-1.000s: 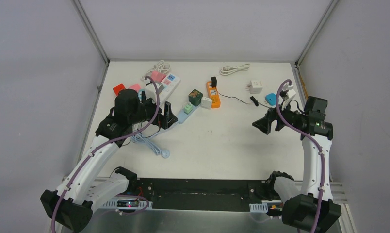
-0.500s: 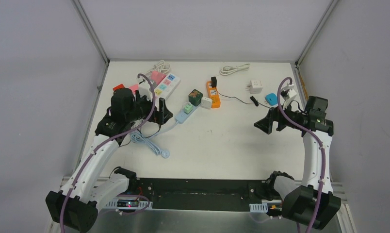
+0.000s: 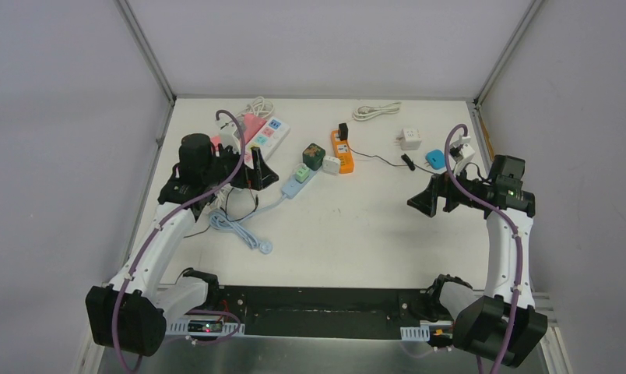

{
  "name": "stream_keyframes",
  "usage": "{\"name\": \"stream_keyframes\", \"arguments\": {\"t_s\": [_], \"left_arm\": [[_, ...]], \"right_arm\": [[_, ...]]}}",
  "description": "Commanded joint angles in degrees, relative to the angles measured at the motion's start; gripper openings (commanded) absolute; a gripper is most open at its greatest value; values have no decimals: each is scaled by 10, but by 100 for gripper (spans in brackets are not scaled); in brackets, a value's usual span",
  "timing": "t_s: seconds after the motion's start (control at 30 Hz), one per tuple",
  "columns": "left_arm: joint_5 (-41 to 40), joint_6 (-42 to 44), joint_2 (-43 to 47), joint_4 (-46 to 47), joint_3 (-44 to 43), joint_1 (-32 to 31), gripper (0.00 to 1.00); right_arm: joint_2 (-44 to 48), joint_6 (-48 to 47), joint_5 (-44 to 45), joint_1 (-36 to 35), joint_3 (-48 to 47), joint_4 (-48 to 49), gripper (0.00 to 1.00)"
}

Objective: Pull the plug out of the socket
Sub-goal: Move the socket to the center of the board.

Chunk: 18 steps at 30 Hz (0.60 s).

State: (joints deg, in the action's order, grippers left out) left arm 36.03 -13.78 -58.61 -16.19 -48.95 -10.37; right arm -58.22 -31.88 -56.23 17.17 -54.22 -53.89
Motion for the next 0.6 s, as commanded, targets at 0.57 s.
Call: {"name": "stream_keyframes", "arguments": {"t_s": [0.57], "left_arm": [[0, -23, -5, 34, 3, 8, 99]], "right_arm": [[7, -13, -22, -2, -22, 3, 100]]}}
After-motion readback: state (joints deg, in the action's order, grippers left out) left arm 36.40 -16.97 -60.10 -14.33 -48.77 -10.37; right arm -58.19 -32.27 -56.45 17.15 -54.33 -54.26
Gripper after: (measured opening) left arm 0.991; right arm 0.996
